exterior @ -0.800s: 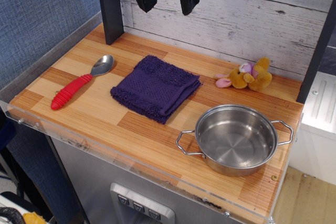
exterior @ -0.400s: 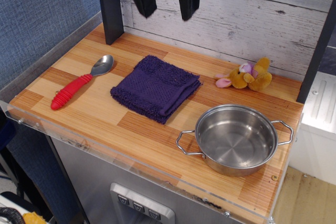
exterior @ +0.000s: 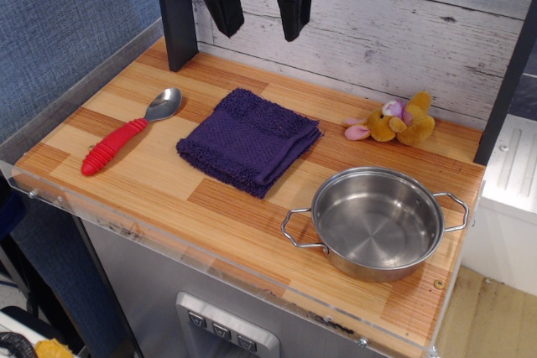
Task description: Move the towel to the front of the board
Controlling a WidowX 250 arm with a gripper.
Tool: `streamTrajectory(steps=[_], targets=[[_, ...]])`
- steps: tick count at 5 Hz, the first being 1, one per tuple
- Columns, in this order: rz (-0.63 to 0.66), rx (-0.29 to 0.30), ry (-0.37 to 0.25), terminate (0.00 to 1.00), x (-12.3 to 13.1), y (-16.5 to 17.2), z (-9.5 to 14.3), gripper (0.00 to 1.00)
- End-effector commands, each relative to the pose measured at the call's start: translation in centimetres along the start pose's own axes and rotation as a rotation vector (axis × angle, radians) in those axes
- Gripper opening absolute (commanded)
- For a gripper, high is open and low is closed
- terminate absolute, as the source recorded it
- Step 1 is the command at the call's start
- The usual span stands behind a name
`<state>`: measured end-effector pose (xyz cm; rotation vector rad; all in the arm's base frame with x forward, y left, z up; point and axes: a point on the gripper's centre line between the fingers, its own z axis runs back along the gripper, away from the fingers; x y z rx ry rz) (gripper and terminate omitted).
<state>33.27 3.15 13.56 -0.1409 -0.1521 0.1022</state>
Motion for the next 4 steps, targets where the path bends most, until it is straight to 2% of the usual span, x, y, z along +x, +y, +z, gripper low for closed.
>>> streamTrajectory(steps=[1,4], targets=[[-0.055,0.015,-0.043,0.00,0.2,0.7,-2.1,1.00],[-0.051,0.079,0.003,0.00,1.3,1.9,-7.0,1.00]])
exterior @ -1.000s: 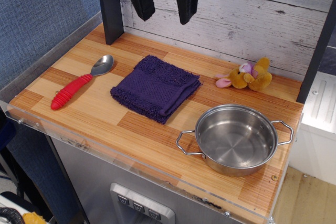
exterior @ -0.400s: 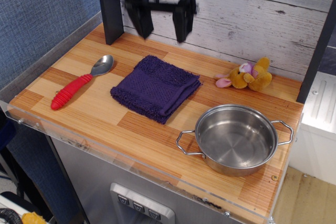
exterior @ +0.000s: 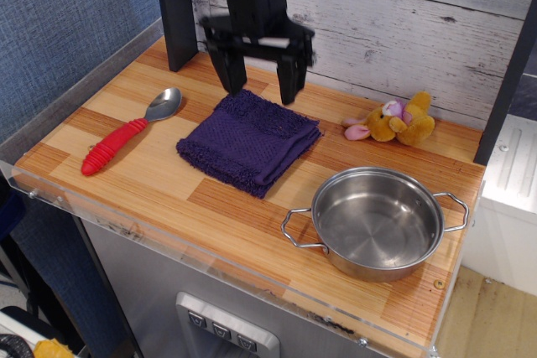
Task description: Move the towel to the front of the board
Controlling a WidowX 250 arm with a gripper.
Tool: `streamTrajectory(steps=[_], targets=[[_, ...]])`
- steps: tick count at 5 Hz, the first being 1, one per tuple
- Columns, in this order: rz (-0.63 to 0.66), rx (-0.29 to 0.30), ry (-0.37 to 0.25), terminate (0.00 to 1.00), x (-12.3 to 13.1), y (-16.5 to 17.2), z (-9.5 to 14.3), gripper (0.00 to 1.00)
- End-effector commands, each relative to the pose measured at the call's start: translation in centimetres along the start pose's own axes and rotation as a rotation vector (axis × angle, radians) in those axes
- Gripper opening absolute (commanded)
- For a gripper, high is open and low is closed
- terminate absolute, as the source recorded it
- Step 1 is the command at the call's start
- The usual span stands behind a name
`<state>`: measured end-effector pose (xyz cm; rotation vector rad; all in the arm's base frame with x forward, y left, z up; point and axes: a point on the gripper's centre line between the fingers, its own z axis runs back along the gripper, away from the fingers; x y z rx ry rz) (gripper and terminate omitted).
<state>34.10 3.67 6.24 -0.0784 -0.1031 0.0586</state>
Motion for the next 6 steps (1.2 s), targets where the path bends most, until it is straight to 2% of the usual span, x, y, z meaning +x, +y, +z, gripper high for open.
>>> streamTrajectory(steps=[1,2,4,6], targets=[[-0.023,0.054,-0.023,0.00,0.9,1.2,-0.7,1.00],[-0.042,0.071,-0.005,0.00,0.3,1.5,-1.5,1.00],[-0.022,0.061,0.021,0.00,-0.5,2.1,-3.8,1.00],[-0.023,0.067,0.019,0.00,-0.5,2.2,-4.2,1.00]])
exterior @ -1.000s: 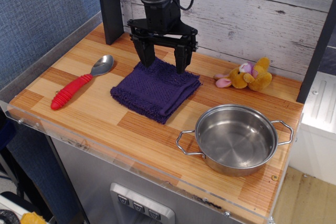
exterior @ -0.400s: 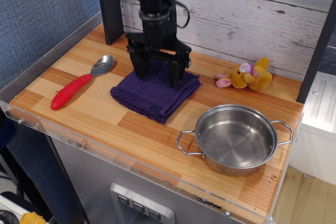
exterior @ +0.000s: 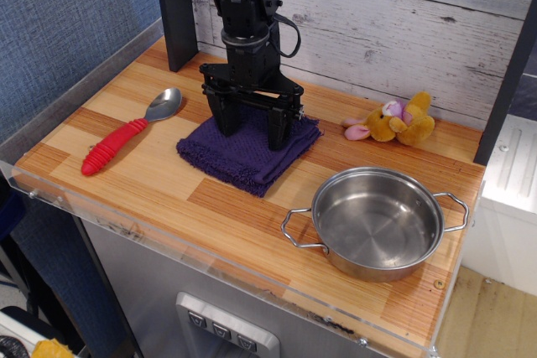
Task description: Move the towel to the front of the board
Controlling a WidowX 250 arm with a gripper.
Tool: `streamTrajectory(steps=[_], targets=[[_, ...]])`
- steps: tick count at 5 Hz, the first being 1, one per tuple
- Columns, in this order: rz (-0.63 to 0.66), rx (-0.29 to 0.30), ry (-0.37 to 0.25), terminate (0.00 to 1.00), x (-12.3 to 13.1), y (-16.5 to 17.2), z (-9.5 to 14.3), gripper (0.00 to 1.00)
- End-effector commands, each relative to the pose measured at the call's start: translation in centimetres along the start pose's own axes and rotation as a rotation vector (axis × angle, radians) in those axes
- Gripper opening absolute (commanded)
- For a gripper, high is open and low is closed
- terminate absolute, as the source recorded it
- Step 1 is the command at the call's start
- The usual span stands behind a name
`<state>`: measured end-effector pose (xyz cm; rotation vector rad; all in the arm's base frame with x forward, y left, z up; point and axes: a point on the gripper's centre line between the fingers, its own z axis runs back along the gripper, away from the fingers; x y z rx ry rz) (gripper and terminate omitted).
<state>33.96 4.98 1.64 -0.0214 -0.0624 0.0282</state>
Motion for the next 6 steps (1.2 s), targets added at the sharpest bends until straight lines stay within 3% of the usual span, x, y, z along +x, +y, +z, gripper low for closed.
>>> streamTrajectory(steps=[1,6], targets=[[-0.007,0.016,-0.033,0.00,-0.7,-0.2,0.2,1.00],[-0.027,0.001,0.000,0.00,-7.8,-0.7,1.1,1.00]])
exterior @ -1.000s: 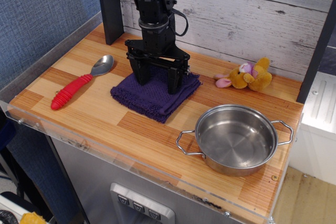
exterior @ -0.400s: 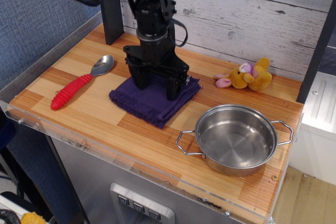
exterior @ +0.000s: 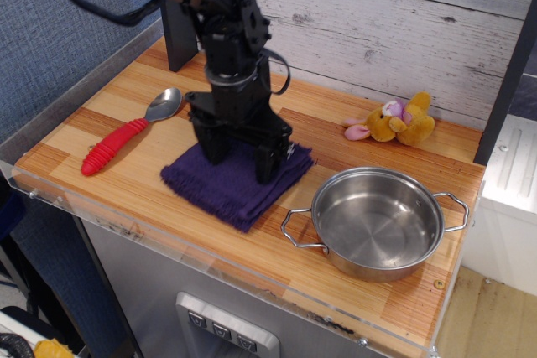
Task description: Move the towel to the front of the board
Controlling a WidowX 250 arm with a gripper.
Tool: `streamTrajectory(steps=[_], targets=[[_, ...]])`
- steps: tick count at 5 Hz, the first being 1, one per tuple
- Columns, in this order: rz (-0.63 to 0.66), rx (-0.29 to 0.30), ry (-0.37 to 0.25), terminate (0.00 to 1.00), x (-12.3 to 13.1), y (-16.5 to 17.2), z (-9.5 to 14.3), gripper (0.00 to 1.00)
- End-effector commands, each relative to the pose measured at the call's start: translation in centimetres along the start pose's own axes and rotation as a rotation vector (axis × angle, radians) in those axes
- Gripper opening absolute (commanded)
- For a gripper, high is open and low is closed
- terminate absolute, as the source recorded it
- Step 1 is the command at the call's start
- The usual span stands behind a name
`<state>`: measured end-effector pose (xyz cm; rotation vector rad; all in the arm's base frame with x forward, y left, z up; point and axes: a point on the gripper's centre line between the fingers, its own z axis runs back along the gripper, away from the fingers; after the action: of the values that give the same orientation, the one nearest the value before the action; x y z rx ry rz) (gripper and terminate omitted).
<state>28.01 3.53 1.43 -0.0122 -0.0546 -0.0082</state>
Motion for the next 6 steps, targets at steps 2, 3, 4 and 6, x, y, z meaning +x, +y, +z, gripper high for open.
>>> streamTrajectory(steps=[2,3,4,6], targets=[[0.040,0.017,-0.006,0.00,-4.5,1.4,1.2,1.00],[0.038,0.015,-0.010,0.00,-4.2,1.2,1.3,1.00],[0.046,0.011,-0.041,0.00,-3.3,1.2,1.9,1.00],[0.093,-0.009,-0.128,0.00,-1.2,1.8,5.1,1.00]])
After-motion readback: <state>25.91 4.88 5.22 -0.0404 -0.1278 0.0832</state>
